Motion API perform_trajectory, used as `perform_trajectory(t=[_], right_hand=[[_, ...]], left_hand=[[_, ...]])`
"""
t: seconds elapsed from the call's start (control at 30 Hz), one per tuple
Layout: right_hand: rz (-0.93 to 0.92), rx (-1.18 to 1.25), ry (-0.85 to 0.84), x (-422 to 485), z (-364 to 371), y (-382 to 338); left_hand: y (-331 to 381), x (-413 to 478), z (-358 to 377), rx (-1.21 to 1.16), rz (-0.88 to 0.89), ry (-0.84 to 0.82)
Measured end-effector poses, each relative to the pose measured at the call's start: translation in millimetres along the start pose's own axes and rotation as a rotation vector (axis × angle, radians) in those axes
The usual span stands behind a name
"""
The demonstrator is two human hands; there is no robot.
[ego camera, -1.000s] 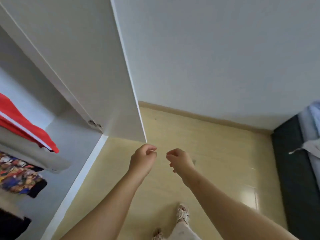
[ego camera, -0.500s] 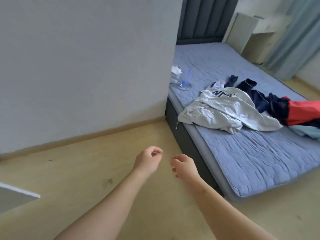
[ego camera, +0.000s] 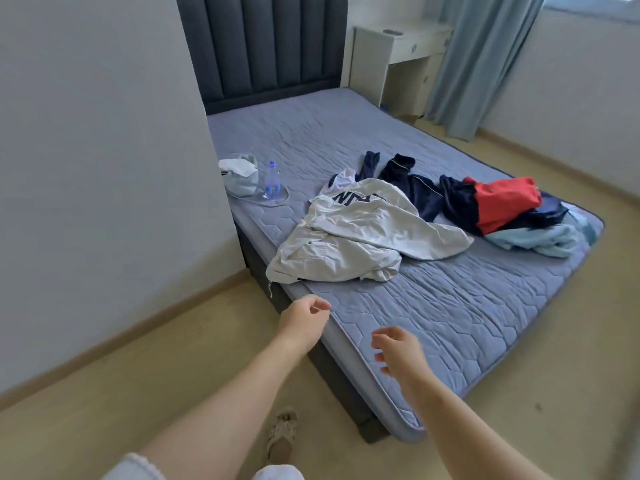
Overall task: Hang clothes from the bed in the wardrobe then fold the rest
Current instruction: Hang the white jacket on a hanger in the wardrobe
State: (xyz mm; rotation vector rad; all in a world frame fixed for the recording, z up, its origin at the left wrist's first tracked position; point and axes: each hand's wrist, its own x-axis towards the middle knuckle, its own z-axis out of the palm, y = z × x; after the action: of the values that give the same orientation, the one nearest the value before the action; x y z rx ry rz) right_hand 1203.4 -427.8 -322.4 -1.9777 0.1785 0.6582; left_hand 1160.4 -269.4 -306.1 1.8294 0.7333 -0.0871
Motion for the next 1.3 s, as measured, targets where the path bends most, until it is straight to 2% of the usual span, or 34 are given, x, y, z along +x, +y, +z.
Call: perform_trajectory(t=[0.23,0.37,0.57,0.77,0.87,0.97,1.1,1.2,1.3], right_hand=[[0.061,0.021,0.073,140,1,-58],[0.122,0.006,0.060,234,11,-92],[0.217,0.012,0.098,344,22,-88],[0.320,-0.024,0.070,405,39,-46],[0.339,-0.037,0.061,437,50,-26],[0.364,-0.042,0.064,459,60,-5],[0.414,-0.020,0.066,472,69,22],[0.456,0.053,0.080,469,73,31],[0.491,0.164,0.070,457,82,29]], left_hand=[[39,152,10,0.051,0.010,-0.087],[56,253,8,0.087,-0.038,-0.089],[27,380,33,0.226,-0.156,-0.085],[-16,462,76,0.407,-0.226,-0.116],[-42,499,86,0.598,-0.189,-0.023],[-73,527,86,0.749,-0.224,0.053],[-110,552,85,0.730,-0.379,0.018],[-124,565,74,0.816,-0.290,-0.087],[-124,555,70,0.763,-0.153,-0.105]])
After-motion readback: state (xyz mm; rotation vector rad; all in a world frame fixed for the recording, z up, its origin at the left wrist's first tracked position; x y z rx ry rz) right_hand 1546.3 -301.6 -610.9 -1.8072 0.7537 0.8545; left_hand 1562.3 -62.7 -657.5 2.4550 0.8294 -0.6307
